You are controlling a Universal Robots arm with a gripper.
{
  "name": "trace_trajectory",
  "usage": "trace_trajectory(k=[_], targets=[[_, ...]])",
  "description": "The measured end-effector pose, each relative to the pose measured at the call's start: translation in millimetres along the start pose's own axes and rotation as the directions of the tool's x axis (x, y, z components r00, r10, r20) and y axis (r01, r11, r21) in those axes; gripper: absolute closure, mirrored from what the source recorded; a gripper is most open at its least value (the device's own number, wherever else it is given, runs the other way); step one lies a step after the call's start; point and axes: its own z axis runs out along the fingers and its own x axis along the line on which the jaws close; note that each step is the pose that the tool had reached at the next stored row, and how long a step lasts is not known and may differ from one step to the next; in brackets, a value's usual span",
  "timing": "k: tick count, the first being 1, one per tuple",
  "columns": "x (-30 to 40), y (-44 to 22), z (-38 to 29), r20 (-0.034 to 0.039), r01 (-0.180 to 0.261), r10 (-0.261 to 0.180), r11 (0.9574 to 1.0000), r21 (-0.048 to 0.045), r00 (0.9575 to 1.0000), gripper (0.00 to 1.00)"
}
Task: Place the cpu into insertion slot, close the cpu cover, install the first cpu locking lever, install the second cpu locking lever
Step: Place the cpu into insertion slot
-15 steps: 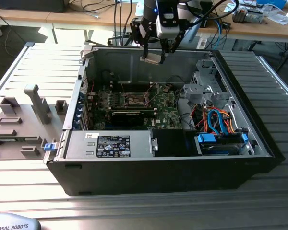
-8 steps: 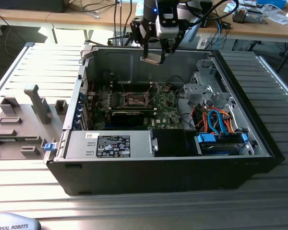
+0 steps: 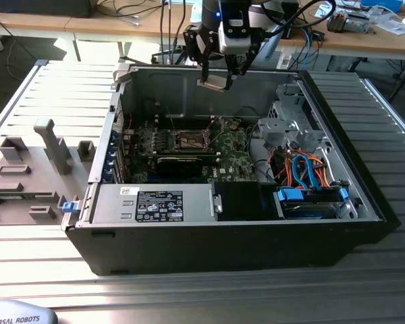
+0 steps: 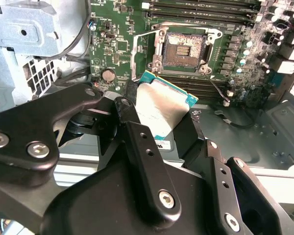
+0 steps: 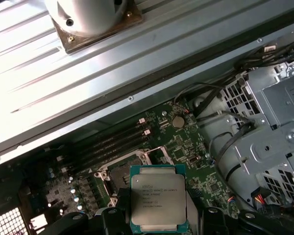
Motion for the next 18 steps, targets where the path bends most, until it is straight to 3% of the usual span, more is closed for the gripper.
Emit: trace_trajectory(k=[18], targets=[[0.0, 0.0, 0.3, 0.0040, -0.043, 0.043, 0.9991, -0.0008, 0.9991, 0.46]])
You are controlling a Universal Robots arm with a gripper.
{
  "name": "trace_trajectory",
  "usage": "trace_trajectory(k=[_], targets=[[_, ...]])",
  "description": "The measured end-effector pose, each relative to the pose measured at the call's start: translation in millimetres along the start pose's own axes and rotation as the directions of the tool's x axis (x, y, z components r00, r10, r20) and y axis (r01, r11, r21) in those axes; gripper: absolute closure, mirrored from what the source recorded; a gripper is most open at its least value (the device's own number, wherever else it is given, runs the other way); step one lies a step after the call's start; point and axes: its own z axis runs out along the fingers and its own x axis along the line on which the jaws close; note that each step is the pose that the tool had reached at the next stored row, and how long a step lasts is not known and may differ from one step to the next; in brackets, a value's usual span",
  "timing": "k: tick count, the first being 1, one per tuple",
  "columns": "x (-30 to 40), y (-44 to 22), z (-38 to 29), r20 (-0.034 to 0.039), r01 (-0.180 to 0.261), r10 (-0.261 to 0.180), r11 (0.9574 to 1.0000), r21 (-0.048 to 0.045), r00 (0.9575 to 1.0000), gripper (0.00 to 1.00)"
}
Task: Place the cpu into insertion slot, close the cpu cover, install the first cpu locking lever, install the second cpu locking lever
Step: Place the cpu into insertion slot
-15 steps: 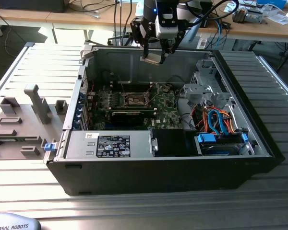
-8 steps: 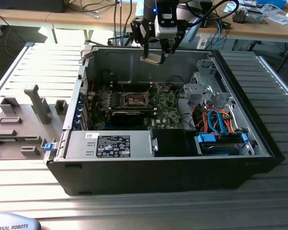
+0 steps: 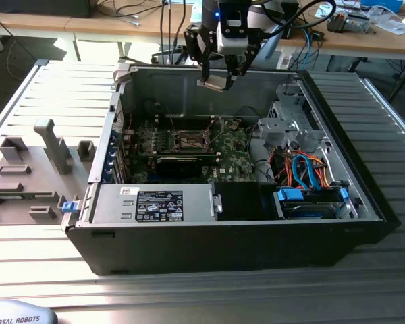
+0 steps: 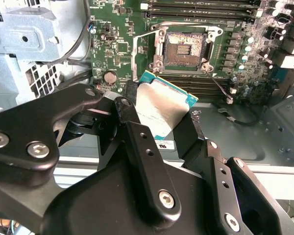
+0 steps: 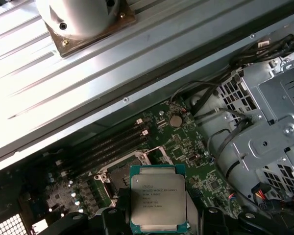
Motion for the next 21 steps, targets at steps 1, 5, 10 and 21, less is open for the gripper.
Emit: trace_trajectory(k=[1, 5, 10, 21], targets=[[0.0, 0.0, 0.0, 0.0002, -0.002, 0.002, 1.0000, 0.0000, 1.0000, 0.46], [0.0, 0.0, 0.1, 0.0008, -0.008, 0.008, 1.0000, -0.0001, 1.0000, 0.46], [0.0, 0.0, 0.1, 0.0015, -0.016, 0.016, 0.9999, -0.0003, 0.9999, 0.46], [0.0, 0.0, 0.2, 0.0031, -0.034, 0.034, 0.9994, -0.0006, 0.9994, 0.46]])
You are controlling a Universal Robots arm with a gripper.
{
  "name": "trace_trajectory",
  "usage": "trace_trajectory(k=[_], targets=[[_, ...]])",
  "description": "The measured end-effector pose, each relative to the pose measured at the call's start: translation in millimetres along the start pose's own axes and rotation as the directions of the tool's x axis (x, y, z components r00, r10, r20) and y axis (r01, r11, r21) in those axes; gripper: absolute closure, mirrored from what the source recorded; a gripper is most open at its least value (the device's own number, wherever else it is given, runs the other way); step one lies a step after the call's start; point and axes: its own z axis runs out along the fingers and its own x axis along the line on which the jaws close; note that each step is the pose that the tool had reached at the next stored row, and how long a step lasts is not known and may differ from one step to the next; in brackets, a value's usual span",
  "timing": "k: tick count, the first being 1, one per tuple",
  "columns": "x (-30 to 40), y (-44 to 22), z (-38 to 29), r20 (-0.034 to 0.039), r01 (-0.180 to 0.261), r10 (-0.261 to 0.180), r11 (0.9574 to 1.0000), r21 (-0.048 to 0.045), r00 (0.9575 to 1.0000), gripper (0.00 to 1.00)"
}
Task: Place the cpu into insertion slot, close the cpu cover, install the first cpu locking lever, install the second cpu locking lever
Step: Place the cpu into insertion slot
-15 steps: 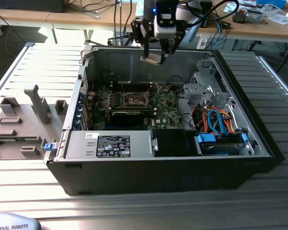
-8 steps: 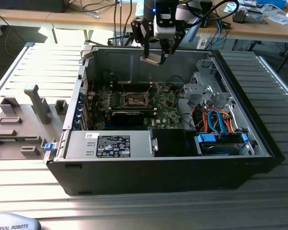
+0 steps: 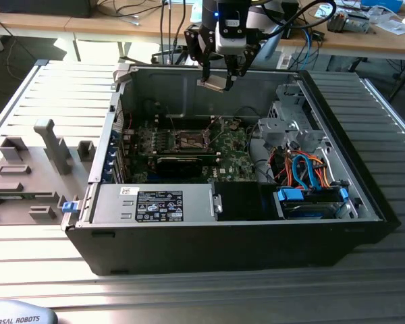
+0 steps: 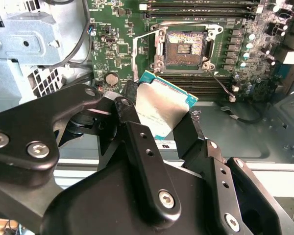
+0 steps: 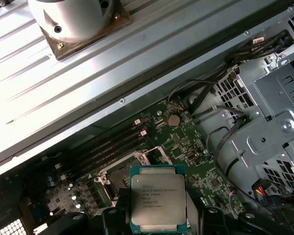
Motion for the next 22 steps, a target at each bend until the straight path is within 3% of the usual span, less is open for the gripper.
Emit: trace_trajectory(k=[22], targets=[[0.0, 0.0, 0.2, 0.0037, -0.040, 0.040, 0.9992, -0.0007, 0.9992, 0.46]])
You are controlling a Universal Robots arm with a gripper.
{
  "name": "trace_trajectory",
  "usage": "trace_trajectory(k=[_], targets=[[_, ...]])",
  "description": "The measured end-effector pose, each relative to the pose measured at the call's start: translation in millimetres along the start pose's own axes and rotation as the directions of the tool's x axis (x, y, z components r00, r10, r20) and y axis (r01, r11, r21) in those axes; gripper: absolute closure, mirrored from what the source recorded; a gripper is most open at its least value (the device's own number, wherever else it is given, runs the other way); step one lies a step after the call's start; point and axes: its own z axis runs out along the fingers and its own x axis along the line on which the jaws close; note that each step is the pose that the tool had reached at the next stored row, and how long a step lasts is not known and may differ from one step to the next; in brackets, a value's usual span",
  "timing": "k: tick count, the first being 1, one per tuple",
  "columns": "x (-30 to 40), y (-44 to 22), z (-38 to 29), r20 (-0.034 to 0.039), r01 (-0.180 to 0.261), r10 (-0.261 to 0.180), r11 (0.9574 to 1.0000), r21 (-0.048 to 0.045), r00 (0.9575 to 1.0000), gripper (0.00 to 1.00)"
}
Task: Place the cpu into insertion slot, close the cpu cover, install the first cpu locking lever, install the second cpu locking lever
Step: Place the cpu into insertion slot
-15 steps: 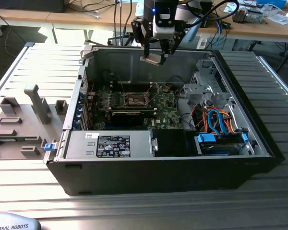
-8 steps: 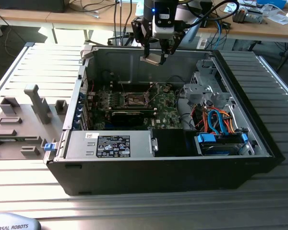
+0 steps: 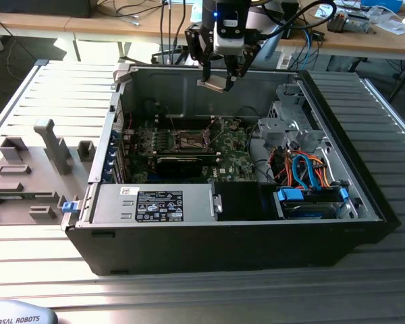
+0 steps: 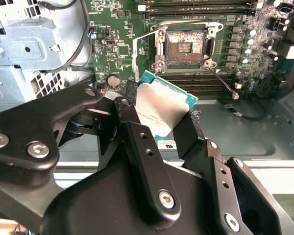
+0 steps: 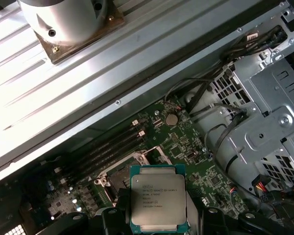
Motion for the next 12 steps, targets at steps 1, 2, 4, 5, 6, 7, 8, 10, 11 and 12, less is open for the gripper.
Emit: trace_trajectory(k=[1, 2, 4, 5, 6, 7, 8, 10, 11, 12], targets=[[0.0, 0.0, 0.0, 0.0002, -0.003, 0.003, 1.0000, 0.0000, 1.0000, 0.46], [0.0, 0.0, 0.0, 0.0003, -0.004, 0.004, 1.0000, 0.0000, 1.0000, 0.46], [0.0, 0.0, 0.1, 0.0008, -0.008, 0.008, 1.0000, -0.0001, 1.0000, 0.46], [0.0, 0.0, 0.1, 0.0010, -0.010, 0.010, 0.9999, -0.0001, 0.9999, 0.46], [0.0, 0.0, 0.1, 0.0011, -0.012, 0.012, 0.9999, -0.0001, 0.9999, 0.46], [0.0, 0.0, 0.1, 0.0012, -0.013, 0.013, 0.9999, -0.0002, 0.9999, 0.46], [0.0, 0.0, 0.1, 0.0014, -0.015, 0.015, 0.9999, -0.0002, 0.9999, 0.46], [0.0, 0.0, 0.2, 0.0017, -0.018, 0.018, 0.9998, -0.0002, 0.9998, 0.46], [0.0, 0.0, 0.2, 0.0020, -0.021, 0.021, 0.9998, -0.0002, 0.9998, 0.46], [0.0, 0.0, 0.2, 0.0022, -0.023, 0.023, 0.9997, -0.0003, 0.9997, 0.46]])
